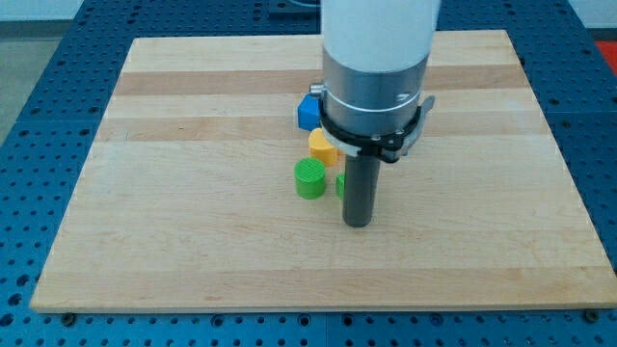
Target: Push the green circle into the yellow heart
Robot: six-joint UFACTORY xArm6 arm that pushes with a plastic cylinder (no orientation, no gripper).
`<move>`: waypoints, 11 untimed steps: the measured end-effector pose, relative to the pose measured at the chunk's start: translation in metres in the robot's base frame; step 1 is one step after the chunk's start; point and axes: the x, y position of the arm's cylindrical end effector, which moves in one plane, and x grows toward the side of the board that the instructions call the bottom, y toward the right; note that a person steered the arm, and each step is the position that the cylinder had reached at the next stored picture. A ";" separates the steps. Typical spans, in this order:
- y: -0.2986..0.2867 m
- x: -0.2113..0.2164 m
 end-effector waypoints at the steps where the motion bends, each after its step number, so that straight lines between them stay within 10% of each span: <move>1: 0.000 -0.025; 11: -0.056 -0.027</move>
